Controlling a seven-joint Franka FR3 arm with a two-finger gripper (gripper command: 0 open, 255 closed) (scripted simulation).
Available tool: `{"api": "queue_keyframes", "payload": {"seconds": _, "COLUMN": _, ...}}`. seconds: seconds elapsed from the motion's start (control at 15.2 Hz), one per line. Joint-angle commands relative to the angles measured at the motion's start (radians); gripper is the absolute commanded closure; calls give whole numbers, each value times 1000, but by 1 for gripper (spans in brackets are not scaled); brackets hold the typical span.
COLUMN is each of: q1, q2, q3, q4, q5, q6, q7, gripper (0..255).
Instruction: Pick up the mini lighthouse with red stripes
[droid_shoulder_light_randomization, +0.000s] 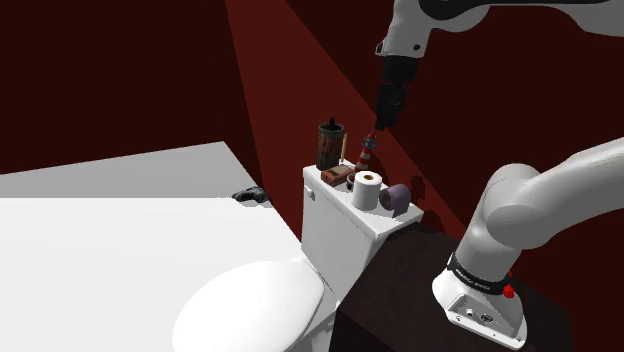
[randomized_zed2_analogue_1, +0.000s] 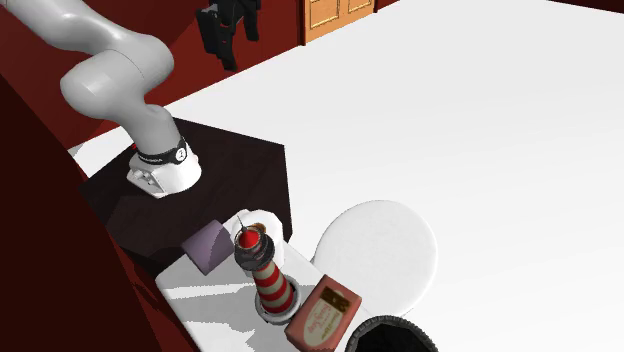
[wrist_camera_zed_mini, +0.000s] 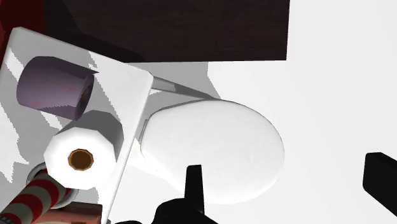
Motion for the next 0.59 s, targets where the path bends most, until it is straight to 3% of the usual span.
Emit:
{"api": "queue_keyframes", "payload": {"seconds": 0.0, "q1": 0, "q2": 0, "q3": 0, "q4": 0, "q5": 0, "q6": 0, "q7": 0, "gripper": 0}}
{"api": "queue_keyframes", "payload": {"seconds": 0.53, "q1": -53, "q2": 280, "q3": -146, "q4": 151, "q5": -46, "q6": 14, "q7": -105, "gripper": 0}}
